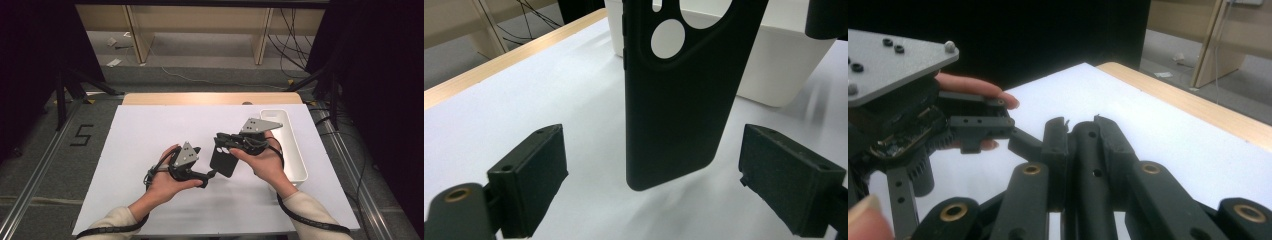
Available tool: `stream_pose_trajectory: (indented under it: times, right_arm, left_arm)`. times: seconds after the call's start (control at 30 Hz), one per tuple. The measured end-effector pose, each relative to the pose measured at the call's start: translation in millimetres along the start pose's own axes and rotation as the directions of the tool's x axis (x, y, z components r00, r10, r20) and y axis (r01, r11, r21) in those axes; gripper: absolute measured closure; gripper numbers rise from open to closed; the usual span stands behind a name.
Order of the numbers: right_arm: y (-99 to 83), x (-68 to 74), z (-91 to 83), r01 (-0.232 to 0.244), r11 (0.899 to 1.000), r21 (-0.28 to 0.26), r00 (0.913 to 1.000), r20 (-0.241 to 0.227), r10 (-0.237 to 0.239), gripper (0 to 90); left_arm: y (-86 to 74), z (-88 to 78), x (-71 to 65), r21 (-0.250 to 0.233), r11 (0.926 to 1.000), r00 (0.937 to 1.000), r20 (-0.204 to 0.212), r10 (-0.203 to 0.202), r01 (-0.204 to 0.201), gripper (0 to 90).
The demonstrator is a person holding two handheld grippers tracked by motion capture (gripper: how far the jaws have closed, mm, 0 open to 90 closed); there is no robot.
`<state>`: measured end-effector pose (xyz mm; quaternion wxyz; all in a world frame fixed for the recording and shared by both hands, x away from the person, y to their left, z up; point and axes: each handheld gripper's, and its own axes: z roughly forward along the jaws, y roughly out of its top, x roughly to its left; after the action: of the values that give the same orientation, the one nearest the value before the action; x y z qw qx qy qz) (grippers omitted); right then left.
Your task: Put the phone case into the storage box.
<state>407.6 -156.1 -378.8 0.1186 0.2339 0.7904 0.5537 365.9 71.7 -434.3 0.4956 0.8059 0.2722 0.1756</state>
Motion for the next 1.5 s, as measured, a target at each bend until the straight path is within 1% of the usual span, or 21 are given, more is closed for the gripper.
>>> stream_pose_trajectory:
  times: [0.07, 0.2, 0.33, 0.47, 0.63, 0.7, 0.77, 0.9, 1.07, 1.23, 1.33, 1.4, 1.5]
  right_arm:
    - [1.4, 0.1, -0.8, 0.025, 1.0, 0.01, 0.9997, -0.006, -0.025, 77.5]
    - [3.8, 0.0, -2.9, 0.054, 0.998, 0.019, 0.9984, -0.017, -0.054, 77.6]
    - [5.1, 0.2, -3.8, 0.073, 0.997, 0.026, 0.9968, -0.036, -0.072, 77.5]
    - [5.7, 1.3, -3.6, 0.088, 0.996, 0.033, 0.994, -0.067, -0.086, 77.5]
    - [6.1, 1.8, -3.1, 0.097, 0.995, 0.037, 0.9915, -0.091, -0.093, 77.5]
    - [5.9, 1.7, -2.7, 0.1, 0.994, 0.039, 0.9906, -0.098, -0.096, 77.5]
    - [5.8, 2.0, -2.5, 0.101, 0.994, 0.042, 0.9898, -0.105, -0.096, 77.5]
    - [5.8, 2.2, -2.3, 0.107, 0.993, 0.047, 0.9877, -0.12, -0.101, 77.5]
    - [6.0, 2.5, -2.0, 0.113, 0.992, 0.053, 0.9855, -0.133, -0.105, 77.5]
    - [6.9, 3.1, -2.6, 0.123, 0.991, 0.055, 0.982, -0.151, -0.113, 77.5]
    - [8.1, 3.7, -3.0, 0.123, 0.991, 0.052, 0.98, -0.164, -0.113, 77.5]
    - [8.6, 3.9, -3.2, 0.127, 0.991, 0.052, 0.9786, -0.17, -0.116, 77.5]
    - [8.8, 4.4, -3.3, 0.127, 0.991, 0.052, 0.9779, -0.174, -0.116, 77.5]
  left_arm:
    - [0.0, -0.1, 0.0, 0.001, 1.0, 1.0, 0.002, 0.001, -0.001, 11.1]
    - [0.3, -0.1, -0.1, -0.001, 1.0, 0.9999, 0.014, 0.004, -0.004, 9.8]
    - [0.5, 0.0, 0.0, 0.001, 1.0, 0.9998, 0.019, 0.004, -0.005, 7.3]
    - [0.4, 0.4, -0.2, 0.005, 1.0, 0.9996, 0.028, 0.003, -0.003, 4.3]
    - [-0.4, 1.3, 1.1, 0.009, 1.0, 0.9994, 0.033, -0.001, 0.0, 4.3]
    - [-0.8, 1.3, 2.0, 0.006, 1.0, 0.9988, 0.049, -0.004, 0.004, 5.5]
    - [-1.3, 1.4, 2.4, 0.006, 1.0, 0.9986, 0.053, 0.007, -0.007, 6.1]
    - [-1.7, 2.0, 1.7, 0.007, 0.9999, 0.9979, 0.063, 0.015, -0.015, 5.8]
    - [-1.9, 2.0, 1.6, 0.01, 0.9999, 0.9978, 0.065, 0.013, -0.014, 3.9]
    - [-2.8, 2.5, 3.3, 0.028, 0.9994, 0.997, 0.074, 0.02, -0.022, 2.7]
    - [-4.1, 3.6, 4.3, 0.031, 0.9993, 0.9962, 0.085, 0.018, -0.021, 5.1]
    - [-5.2, 4.3, 5.4, 0.037, 0.9989, 0.9954, 0.093, 0.024, -0.027, 7.4]
    - [-7.2, 5.6, 6.1, 0.039, 0.9988, 0.9931, 0.114, 0.026, -0.03, 15.1]
